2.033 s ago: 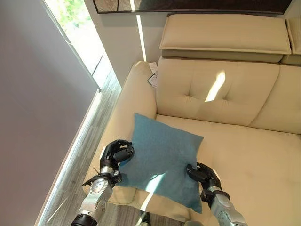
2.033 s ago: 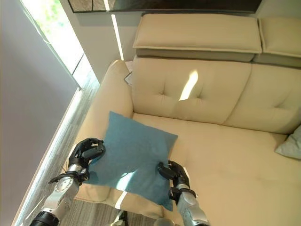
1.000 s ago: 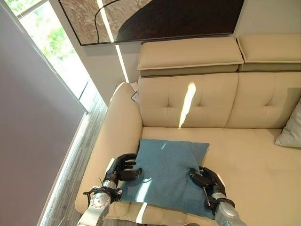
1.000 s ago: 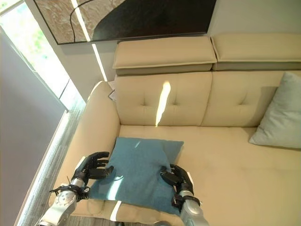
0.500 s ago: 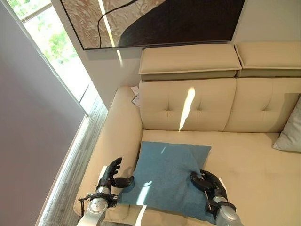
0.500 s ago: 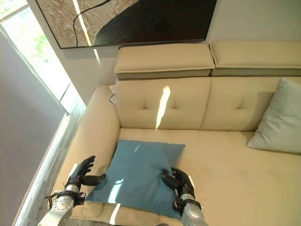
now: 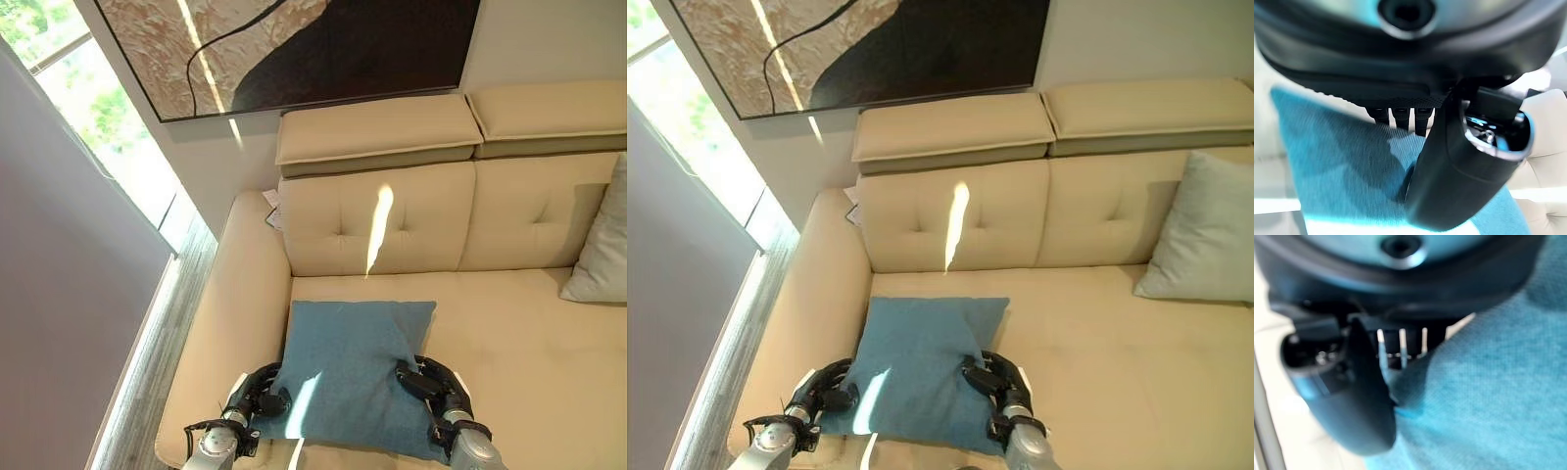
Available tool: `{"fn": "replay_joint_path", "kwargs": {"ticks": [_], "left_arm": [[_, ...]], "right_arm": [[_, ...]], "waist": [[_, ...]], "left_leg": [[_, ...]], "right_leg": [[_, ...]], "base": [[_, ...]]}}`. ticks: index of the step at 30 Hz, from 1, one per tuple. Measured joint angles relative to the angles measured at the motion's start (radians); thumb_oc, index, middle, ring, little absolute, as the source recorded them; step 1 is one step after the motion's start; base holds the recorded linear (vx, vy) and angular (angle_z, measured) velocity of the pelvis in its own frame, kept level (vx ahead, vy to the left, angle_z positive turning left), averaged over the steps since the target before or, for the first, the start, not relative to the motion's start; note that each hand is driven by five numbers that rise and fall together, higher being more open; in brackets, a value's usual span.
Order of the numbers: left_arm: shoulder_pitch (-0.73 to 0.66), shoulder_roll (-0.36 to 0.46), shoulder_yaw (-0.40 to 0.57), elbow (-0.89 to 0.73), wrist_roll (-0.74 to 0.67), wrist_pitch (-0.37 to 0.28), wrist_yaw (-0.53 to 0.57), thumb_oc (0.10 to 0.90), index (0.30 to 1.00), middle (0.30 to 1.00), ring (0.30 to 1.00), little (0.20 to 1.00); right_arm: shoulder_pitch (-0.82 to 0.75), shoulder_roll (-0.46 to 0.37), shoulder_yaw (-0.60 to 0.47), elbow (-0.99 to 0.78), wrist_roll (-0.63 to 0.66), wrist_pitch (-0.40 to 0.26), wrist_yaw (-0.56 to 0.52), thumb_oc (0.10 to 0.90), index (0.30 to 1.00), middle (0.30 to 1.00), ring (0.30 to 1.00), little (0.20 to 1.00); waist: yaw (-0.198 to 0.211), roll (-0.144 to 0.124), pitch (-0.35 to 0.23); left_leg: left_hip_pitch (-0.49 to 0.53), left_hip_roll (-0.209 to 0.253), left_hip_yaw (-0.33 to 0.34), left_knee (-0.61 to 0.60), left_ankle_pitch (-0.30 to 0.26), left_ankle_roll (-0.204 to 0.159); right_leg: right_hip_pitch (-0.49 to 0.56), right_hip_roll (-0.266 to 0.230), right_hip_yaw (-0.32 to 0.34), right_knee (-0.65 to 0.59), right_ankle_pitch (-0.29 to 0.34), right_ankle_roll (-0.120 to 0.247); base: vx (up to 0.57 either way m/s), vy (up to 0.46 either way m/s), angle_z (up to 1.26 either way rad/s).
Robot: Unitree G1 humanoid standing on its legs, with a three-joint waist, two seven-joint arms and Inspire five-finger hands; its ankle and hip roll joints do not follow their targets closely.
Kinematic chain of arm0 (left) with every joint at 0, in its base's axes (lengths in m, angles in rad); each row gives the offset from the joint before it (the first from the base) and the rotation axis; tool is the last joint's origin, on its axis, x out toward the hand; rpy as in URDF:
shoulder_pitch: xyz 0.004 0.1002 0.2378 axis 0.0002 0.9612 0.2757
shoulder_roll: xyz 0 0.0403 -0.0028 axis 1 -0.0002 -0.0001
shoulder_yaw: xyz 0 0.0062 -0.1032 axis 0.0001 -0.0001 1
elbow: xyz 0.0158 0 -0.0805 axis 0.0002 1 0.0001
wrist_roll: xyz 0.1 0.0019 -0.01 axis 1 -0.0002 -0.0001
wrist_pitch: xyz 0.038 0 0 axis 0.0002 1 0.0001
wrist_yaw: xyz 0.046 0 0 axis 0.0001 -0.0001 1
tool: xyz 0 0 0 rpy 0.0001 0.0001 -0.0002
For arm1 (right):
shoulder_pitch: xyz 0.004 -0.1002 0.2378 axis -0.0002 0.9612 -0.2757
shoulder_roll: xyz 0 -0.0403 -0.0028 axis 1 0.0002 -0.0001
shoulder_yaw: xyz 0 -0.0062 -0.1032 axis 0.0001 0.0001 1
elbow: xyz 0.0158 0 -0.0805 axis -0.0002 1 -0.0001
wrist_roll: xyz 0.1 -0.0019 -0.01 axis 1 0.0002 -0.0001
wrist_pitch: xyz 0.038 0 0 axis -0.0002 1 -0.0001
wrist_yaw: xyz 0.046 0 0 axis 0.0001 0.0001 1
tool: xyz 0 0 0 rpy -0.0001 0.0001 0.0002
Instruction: Pick up all the scattered cushions and arrange them neatly on the sofa.
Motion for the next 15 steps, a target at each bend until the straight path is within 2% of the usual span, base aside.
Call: {"fn": "replay_joint_path", "kwargs": {"ticks": [7, 15], "left_arm": [[-0.004, -0.001, -0.001, -0.011, -0.156, 0.0, 0.021, 0.4, 0.3, 0.3, 0.3, 0.3], [0.001, 0.004, 0.025, -0.082, -0.158, -0.001, 0.024, 0.4, 0.3, 0.3, 0.3, 0.3]], "right_arm": [[0.001, -0.029, -0.021, 0.0, 0.0, 0.0, -0.002, 0.4, 0.3, 0.3, 0.3, 0.3], [0.007, -0.029, -0.025, 0.0, 0.0, 0.0, -0.002, 0.4, 0.3, 0.3, 0.3, 0.3]], "waist": [[-0.003, -0.001, -0.001], [-0.005, -0.006, -0.002]], "left_leg": [[0.0, 0.0, 0.003, 0.0, 0.0, 0.0], [0.002, 0.005, -0.004, -0.002, 0.0, 0.0]], "right_leg": [[0.0, 0.0, 0.001, 0.0, 0.0, 0.0], [0.005, 0.005, -0.002, 0.0, 0.0, 0.0]], "base": [[0.0, -0.02, -0.01], [-0.02, -0.057, 0.02]]}}
